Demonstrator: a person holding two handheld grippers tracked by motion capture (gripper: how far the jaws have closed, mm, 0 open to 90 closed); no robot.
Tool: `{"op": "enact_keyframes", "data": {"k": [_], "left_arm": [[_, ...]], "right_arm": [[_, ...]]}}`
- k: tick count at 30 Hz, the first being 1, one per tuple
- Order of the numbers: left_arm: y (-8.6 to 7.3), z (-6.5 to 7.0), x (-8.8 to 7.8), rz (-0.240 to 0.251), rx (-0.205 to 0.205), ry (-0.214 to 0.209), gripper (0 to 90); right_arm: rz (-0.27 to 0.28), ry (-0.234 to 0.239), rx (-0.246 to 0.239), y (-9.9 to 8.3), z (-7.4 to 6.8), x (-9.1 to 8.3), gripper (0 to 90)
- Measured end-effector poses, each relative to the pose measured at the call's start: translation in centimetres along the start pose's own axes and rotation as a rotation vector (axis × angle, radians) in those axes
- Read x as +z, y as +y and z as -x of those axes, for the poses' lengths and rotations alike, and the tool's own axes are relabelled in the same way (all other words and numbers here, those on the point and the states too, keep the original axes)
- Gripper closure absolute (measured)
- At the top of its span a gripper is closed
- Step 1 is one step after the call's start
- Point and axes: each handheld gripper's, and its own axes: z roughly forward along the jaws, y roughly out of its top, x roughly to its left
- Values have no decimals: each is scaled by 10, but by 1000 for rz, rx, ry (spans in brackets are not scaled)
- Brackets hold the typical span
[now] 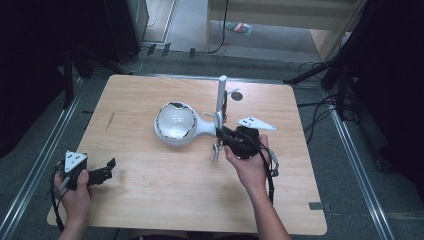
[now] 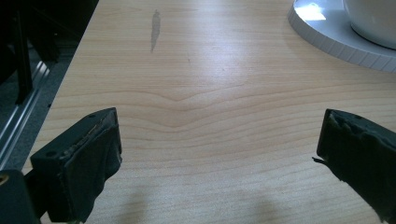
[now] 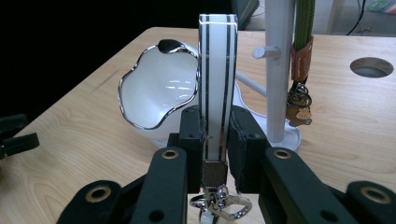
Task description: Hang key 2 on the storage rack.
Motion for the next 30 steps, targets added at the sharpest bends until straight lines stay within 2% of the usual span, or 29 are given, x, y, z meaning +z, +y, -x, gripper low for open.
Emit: {"op": "enact_keyframes", "data": {"k": [4,10,20,23,30], "left_arm": [[0,0,0,0,0,-1,1],[0,0,0,1,-1,-1,1],[0,0,0,1,1,0,1],[0,0,0,3,2,1,1],[0,0,0,2,3,1,1]], "right_arm": [[1,26,6,3,6,2,778],[-16,59,69,3,16,10,778],[-15,86,122,2,26,16,778],[-9,104,155,3,29,17,778],[1,109,196,5,33,17,776]]}}
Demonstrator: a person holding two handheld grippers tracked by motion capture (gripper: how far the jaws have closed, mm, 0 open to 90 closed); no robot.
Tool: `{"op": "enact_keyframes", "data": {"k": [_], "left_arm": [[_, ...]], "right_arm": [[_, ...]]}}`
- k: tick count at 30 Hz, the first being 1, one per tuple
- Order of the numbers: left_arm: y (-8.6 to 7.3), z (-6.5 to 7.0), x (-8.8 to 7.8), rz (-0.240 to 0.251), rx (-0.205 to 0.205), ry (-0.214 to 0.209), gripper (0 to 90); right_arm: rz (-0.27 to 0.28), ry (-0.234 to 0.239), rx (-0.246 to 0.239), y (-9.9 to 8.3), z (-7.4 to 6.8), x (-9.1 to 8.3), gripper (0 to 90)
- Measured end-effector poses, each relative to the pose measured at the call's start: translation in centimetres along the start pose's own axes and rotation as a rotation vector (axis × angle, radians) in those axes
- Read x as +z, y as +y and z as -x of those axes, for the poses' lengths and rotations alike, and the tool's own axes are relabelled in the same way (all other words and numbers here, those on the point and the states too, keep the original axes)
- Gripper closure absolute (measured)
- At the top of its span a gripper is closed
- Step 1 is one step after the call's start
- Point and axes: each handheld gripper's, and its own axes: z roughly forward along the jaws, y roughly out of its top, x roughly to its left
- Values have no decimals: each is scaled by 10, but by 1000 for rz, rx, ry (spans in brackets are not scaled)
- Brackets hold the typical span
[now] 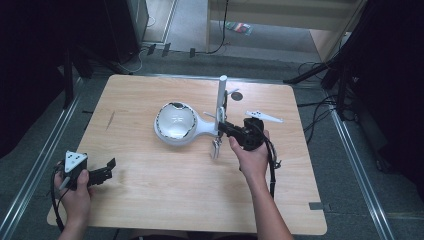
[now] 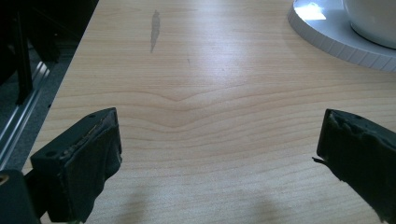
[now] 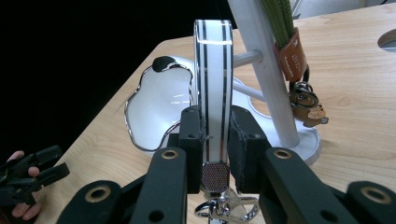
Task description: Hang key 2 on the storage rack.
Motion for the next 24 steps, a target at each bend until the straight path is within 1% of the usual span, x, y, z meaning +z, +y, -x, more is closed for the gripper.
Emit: {"op": "enact_keyframes", "data": {"k": [5,7,9,11,12,13,15,16,19,20,21,23,24], "left_arm": [[0,0,0,0,-1,0,1],[0,0,0,-1,1,0,1],[0,0,0,-1,3,2,1],[0,0,0,-2,4,2,1],[0,0,0,-1,3,2,1],[0,0,0,-1,4,1,1],[0,0,0,-1,4,2,1],[0,0,0,-1,4,2,1],[0,0,0,-1,3,1,1],[0,0,0,0,2,0,1],[0,0,0,0,2,0,1],[0,0,0,0,0,-1,1],[0,0,0,0,1,0,1]], "right_arm": [[1,-15,4,3,1,-1,772],[7,-17,-1,4,2,0,769],[6,-41,31,5,4,-1,759],[3,-48,41,6,6,-1,759],[5,-48,35,6,8,0,758],[0,-50,45,7,8,0,759],[-4,-65,41,8,8,2,756],[-4,-65,41,8,8,2,756],[9,-103,11,9,8,6,741],[21,-119,16,9,7,6,709],[21,-119,16,9,7,6,709],[65,-143,-4,11,9,6,615],[71,-156,-9,11,9,6,608]]}}
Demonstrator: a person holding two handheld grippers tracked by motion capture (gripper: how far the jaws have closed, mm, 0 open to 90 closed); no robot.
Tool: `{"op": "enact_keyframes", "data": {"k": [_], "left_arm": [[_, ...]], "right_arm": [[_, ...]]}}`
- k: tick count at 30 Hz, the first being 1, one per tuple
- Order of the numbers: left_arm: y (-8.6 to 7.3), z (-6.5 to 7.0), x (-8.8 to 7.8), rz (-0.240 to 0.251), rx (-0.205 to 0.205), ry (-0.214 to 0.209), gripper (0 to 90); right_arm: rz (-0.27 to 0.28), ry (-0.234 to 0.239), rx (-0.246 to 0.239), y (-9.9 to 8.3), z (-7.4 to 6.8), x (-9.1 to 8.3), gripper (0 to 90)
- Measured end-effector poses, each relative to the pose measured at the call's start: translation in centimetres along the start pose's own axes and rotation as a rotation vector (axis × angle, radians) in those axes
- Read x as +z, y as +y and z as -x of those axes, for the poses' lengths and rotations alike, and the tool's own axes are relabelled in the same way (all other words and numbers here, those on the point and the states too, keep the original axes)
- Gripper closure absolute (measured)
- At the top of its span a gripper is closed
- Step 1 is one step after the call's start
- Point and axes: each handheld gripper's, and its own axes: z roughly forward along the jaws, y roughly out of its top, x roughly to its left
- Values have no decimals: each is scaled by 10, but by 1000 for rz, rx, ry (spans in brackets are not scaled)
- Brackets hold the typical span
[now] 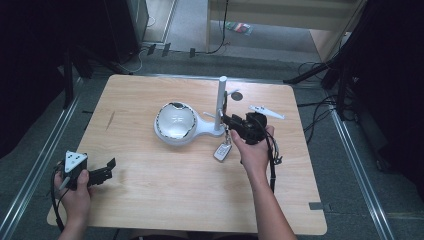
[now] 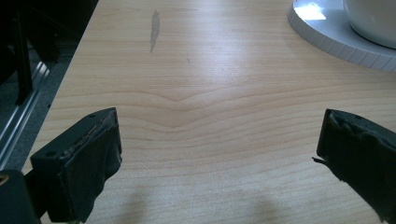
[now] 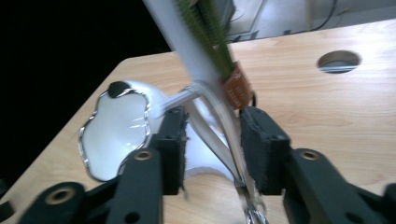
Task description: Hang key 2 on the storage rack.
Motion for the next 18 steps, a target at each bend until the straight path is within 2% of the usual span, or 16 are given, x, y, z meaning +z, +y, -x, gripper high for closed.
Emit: {"op": "enact_keyframes", "data": {"k": [1,7,9,10,11,13,14,15,16,17,18], "left_arm": [[0,0,0,-2,0,0,1],[0,0,0,-3,2,0,1],[0,0,0,-1,3,1,1],[0,0,0,-1,3,1,1],[0,0,0,0,3,3,1],[0,0,0,-2,2,2,1],[0,0,-1,-2,3,2,1],[0,0,-1,-2,3,3,1],[0,0,0,-2,2,3,1],[0,0,0,-3,1,3,1],[0,0,0,-3,1,3,1]], "right_arm": [[-7,-27,-11,0,1,-2,579],[-7,-112,-91,0,-2,-8,509],[-15,-127,-96,0,-3,-10,501],[-17,-189,-107,1,-4,-14,461],[-17,-209,-111,2,-4,-16,442],[-16,-216,-111,2,-4,-17,414],[-16,-235,-114,2,-4,-18,385],[-27,-292,-135,2,-6,-21,268],[-27,-292,-135,2,-6,-21,268],[-30,-348,-163,2,-8,-22,137],[-33,-359,-166,2,-8,-22,95]]}}
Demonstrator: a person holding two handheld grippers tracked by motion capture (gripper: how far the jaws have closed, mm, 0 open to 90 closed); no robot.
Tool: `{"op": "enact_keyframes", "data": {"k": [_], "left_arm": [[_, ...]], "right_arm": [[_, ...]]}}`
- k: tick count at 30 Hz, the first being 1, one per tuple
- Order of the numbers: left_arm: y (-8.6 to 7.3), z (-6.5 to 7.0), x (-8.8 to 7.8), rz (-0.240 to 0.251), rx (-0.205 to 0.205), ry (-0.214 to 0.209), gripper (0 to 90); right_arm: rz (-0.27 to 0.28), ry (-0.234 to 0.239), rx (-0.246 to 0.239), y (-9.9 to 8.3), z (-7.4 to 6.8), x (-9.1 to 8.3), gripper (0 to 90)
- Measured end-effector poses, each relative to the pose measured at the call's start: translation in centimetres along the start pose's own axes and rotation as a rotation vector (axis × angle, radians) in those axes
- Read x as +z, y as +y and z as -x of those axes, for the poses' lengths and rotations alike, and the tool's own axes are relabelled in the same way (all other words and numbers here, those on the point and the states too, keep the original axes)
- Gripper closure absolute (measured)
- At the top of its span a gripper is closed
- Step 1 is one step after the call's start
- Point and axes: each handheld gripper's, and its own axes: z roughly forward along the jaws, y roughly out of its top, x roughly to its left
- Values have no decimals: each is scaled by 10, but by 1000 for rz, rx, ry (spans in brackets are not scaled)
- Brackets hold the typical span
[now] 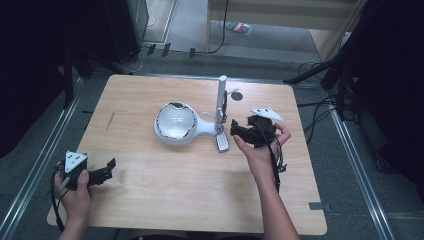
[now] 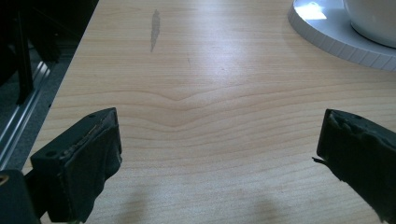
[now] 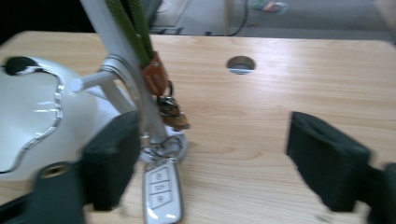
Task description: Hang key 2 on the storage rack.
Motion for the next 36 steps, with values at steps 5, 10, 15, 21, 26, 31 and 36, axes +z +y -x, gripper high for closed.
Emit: {"op": "enact_keyframes", "data": {"k": [5,10,15,21,26,31,36], "left_arm": [[0,0,0,0,-1,-2,1],[0,0,0,0,0,-3,1],[0,0,0,0,0,-3,1],[0,0,0,0,-2,-4,1],[0,0,0,0,-3,-4,1],[0,0,0,-1,-4,-3,1],[0,0,0,-1,0,-1,1]], "right_arm": [[-6,-5,-31,-4,3,-3,0],[-21,-21,-46,-8,3,-3,0],[-19,-35,-52,-16,11,-5,0],[-31,-47,-61,-26,21,-6,0],[-29,-52,-60,-34,30,-7,0],[-40,-69,-58,-46,42,-9,0],[-49,-82,-40,-61,57,-12,0]]}}
